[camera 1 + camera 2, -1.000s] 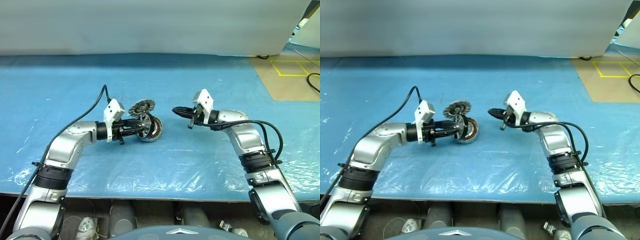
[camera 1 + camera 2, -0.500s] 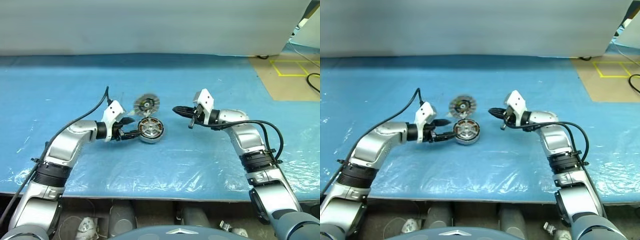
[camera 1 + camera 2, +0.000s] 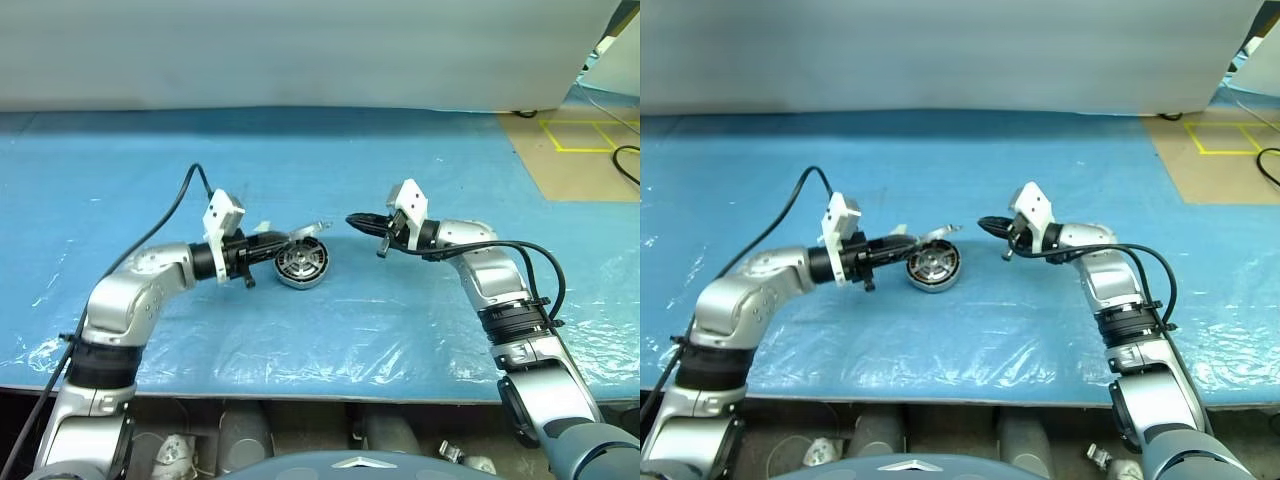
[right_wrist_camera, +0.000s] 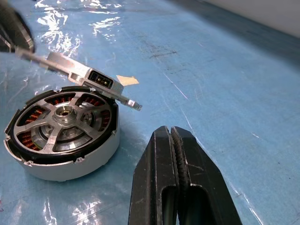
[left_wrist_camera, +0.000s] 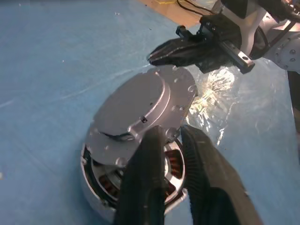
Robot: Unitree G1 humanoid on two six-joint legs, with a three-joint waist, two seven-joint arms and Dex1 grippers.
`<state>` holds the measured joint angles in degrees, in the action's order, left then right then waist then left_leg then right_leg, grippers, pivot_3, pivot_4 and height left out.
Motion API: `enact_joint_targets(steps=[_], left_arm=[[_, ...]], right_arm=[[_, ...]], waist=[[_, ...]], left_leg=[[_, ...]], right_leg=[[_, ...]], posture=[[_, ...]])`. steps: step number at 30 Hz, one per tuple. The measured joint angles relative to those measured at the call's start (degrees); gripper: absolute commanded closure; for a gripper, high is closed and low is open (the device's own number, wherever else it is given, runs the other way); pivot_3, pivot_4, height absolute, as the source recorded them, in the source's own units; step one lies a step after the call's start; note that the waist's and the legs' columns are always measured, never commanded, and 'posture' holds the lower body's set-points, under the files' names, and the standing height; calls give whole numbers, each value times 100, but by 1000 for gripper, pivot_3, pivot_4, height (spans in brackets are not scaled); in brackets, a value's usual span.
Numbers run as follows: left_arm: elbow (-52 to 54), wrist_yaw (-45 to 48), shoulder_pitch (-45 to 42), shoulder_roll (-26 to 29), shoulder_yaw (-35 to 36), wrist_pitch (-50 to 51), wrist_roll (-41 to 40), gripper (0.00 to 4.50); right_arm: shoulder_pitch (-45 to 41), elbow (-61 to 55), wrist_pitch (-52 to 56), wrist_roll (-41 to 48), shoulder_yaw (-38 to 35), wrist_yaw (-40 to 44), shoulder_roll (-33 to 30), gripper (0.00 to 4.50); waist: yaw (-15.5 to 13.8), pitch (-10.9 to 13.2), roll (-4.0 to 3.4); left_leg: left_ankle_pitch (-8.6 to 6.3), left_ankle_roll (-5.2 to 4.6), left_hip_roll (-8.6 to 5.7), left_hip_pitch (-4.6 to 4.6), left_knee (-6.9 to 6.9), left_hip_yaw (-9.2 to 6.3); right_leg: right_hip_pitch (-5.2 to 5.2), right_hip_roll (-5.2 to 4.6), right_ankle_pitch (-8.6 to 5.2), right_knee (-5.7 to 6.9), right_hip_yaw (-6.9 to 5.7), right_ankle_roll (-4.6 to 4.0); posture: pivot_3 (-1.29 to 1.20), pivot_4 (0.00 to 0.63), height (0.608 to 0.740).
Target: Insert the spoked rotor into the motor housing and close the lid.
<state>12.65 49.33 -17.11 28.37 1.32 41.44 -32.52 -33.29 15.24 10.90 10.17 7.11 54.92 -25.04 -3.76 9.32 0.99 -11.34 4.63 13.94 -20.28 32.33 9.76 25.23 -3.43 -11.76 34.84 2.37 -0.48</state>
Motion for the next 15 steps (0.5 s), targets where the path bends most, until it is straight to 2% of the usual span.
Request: enact_joint_targets(steps=[7, 15], left_arm=[[500, -364, 551, -286, 40, -101, -157, 4451], [803, -284, 891, 42, -38, 17, -325, 4451]], right_arm=[[-6, 1, -41, -2, 3, 2, 0, 4500], [-26, 96, -55, -47, 28, 5, 0, 4500]], waist=[[-9, 0, 0], [19, 0, 0]], left_leg=[[0, -1, 1, -1, 7, 0], [0, -1, 2, 0, 4, 0]], right_leg=[[-1, 0, 0, 0, 1, 0], [0, 1, -1, -1, 2, 0]], posture=[[0, 150, 740], [0, 150, 740]])
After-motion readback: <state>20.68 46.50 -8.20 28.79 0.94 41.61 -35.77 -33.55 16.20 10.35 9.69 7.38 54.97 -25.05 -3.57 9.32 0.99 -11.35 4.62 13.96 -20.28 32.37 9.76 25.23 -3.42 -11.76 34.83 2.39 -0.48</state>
